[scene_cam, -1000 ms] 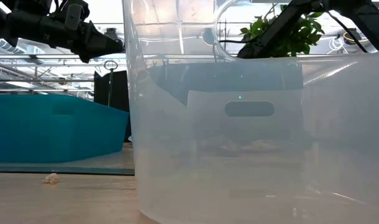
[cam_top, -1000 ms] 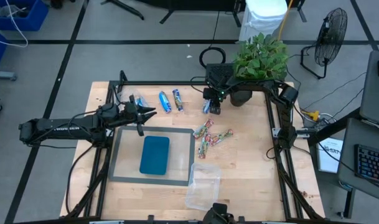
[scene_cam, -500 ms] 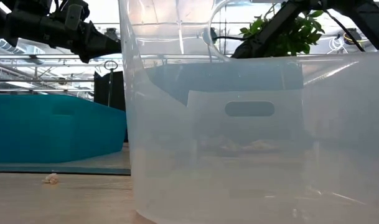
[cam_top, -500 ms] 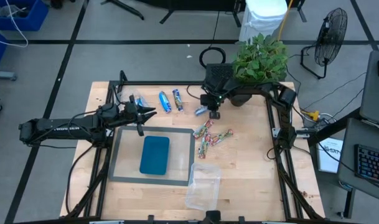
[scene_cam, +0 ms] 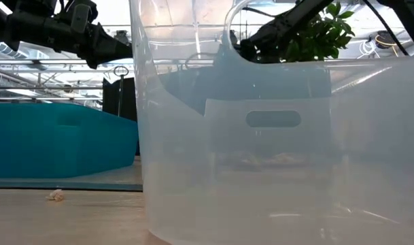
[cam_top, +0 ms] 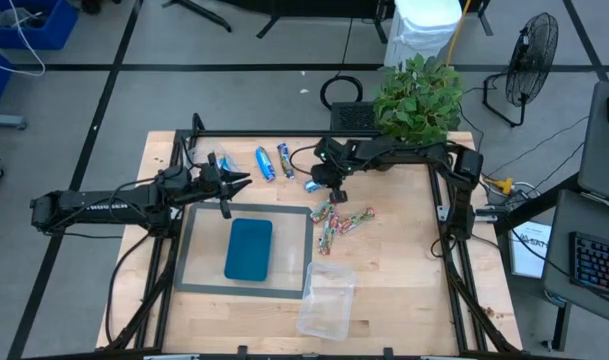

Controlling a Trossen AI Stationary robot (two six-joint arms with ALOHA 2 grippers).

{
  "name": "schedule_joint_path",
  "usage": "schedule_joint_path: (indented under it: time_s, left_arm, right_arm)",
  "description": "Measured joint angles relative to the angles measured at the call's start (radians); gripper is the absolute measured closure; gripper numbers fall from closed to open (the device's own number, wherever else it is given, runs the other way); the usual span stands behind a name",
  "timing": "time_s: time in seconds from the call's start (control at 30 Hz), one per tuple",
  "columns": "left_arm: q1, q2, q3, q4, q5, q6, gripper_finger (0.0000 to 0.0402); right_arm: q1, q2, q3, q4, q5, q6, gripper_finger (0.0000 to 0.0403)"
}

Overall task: Pick and place Granola Bars by type
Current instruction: Put the bottom blue granola bar into the blue bin

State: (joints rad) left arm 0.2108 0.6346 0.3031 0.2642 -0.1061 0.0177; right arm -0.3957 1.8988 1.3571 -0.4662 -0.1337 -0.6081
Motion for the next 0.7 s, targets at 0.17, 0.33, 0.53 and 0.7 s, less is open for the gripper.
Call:
schedule_joint_path:
  time_s: [0.17, 0.33, 0.53, 0.7]
  left_arm:
    - [0.000, 0.000, 0.000, -0.002, 0.000, -0.004, 0.0316]
    - [0.000, 0.000, 0.000, -0.005, 0.000, -0.005, 0.0316]
    - [0.000, 0.000, 0.000, -0.005, 0.000, -0.018, 0.0316]
    - [0.000, 0.000, 0.000, -0.005, 0.000, -0.023, 0.0316]
  right_arm:
    - [-0.013, 0.017, 0.000, 0.008, 0.003, 0.001, 0.0344]
    - [-0.044, 0.021, -0.039, 0.038, 0.034, 0.044, 0.0250]
    - [-0.077, 0.021, -0.070, 0.052, 0.083, 0.062, 0.0213]
    - [-0.097, 0.021, -0.114, 0.113, 0.081, 0.065, 0.0247]
